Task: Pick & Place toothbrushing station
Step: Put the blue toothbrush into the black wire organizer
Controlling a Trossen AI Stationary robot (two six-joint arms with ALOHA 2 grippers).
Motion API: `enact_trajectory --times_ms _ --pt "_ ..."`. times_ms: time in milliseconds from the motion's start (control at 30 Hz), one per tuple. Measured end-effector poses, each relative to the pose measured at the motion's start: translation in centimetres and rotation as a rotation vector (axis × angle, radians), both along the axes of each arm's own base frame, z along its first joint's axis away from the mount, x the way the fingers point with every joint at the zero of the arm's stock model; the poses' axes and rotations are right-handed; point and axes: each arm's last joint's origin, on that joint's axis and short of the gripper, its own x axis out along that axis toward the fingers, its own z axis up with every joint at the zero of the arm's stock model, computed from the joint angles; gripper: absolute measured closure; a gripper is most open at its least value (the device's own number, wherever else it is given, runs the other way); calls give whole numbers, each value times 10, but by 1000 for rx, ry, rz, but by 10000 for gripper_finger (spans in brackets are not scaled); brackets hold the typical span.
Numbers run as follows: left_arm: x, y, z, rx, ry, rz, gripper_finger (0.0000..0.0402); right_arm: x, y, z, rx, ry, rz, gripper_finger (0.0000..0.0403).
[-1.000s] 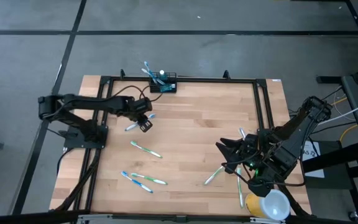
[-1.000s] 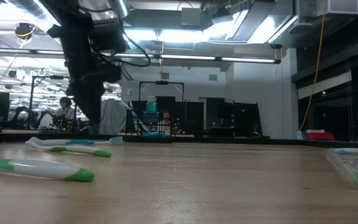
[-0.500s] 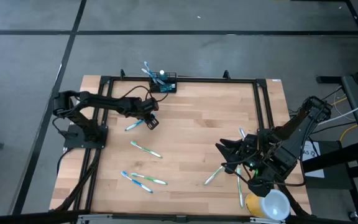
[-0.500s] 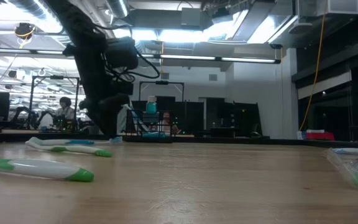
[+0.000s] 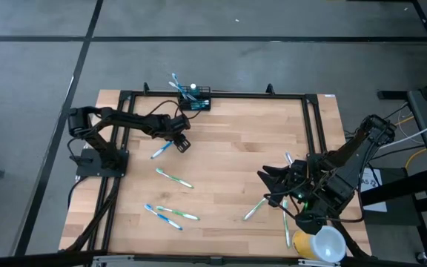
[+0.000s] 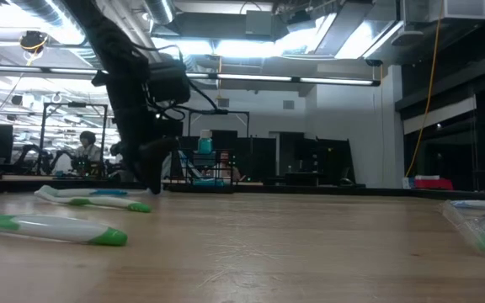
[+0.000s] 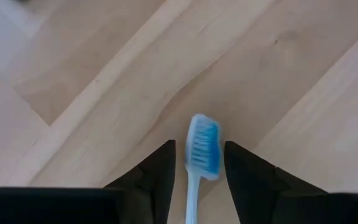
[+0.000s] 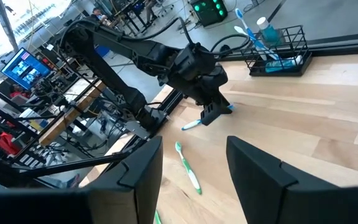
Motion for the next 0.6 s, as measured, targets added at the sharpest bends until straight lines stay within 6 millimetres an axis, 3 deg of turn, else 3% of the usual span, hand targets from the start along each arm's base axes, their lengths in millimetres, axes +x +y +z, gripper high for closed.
enact_trajectory --times_ms 133,300,433,600 --pt "-1 0 0 13 7 38 303 0 0 0 0 0 0 222" --pt "-1 1 2 21 -11 68 385 0 0 0 1 -1 0 222" --pt "-1 -2 12 28 -50 74 400 0 0 0 4 -3 -1 222" --pt "-2 -6 43 58 -215 99 401 0 0 0 2 -8 -6 222"
